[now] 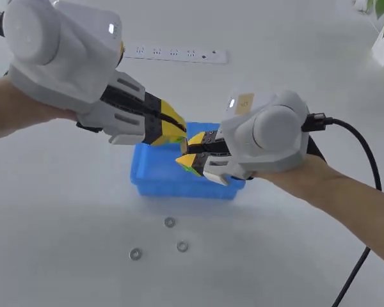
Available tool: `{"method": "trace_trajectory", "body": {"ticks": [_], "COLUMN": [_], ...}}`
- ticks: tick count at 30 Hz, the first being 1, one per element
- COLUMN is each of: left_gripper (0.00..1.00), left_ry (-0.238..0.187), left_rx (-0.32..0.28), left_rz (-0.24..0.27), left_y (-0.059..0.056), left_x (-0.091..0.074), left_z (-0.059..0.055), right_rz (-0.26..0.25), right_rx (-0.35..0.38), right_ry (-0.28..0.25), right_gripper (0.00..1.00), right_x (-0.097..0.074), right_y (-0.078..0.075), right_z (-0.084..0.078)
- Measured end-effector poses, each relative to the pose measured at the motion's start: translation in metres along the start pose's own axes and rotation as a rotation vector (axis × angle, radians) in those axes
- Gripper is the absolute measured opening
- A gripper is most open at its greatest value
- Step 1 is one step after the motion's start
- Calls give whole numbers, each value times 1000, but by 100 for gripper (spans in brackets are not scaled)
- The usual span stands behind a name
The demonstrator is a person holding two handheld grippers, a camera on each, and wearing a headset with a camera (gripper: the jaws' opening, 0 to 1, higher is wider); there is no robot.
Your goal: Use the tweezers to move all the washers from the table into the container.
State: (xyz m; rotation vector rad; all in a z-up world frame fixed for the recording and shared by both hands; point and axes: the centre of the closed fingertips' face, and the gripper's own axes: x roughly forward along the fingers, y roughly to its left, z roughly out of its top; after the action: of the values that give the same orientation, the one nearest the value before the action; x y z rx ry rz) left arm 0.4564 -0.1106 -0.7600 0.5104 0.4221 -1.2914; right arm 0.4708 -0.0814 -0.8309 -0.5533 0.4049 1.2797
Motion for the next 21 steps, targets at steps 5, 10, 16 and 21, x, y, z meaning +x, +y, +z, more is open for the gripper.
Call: {"method": "trace_trajectory", "body": {"ticks": [5, 10, 16, 21], "left_gripper": [7, 7, 7, 7], "left_ry": [6, 10, 12, 13], "left_rx": [-8, -7, -2, -3], "left_rz": [-7, -8, -17, -19], "left_y": [-2, -3, -4, -3], "left_x": [4, 8, 10, 11], "left_z": [-1, -1, -1, -1], "right_rz": [5, 3, 5, 0], "right_rx": [9, 15, 24, 27], "right_ry": [4, 5, 3, 2], "right_gripper": [11, 11, 11, 12], "right_x": [2, 3, 5, 4], "right_y": [1, 0, 0, 0], "right_z": [-4, -6, -7, -8]}}
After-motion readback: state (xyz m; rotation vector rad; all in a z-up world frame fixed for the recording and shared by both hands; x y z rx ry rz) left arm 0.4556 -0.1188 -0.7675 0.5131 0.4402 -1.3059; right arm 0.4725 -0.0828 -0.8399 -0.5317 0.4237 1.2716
